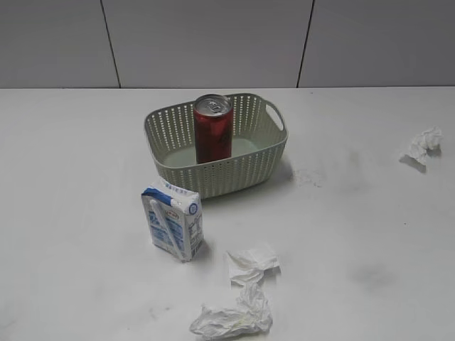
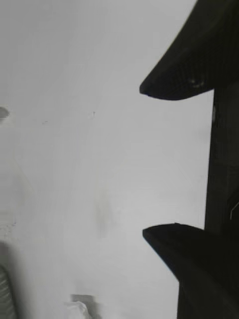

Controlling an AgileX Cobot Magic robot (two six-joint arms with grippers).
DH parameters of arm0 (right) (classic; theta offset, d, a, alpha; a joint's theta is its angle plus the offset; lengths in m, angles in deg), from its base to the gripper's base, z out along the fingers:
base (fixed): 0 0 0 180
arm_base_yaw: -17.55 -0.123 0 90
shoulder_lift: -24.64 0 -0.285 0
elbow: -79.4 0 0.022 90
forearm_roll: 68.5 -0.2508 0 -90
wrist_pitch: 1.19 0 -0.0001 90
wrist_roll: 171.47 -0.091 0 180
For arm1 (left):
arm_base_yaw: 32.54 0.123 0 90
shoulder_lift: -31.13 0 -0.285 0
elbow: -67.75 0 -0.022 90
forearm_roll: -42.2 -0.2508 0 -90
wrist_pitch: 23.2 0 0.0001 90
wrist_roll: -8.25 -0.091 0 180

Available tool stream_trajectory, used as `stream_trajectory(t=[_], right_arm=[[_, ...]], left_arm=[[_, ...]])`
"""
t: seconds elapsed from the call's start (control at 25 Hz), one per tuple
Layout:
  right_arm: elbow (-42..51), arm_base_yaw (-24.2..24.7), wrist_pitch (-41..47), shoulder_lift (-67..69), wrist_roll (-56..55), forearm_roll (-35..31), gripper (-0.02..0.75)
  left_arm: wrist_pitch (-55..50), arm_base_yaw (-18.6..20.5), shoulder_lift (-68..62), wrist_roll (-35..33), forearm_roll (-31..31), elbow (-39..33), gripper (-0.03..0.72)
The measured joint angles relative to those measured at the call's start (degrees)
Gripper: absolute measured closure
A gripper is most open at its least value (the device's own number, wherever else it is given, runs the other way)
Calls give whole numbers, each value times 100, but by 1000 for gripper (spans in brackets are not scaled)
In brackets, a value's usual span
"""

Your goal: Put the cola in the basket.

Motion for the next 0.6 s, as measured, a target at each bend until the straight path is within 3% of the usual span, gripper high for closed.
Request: stream_trajectory(t=[0.6], right_arm=[[5,0,-1,-1263,0,0,157]], left_arm=[[0,0,0,0,0,0,459]])
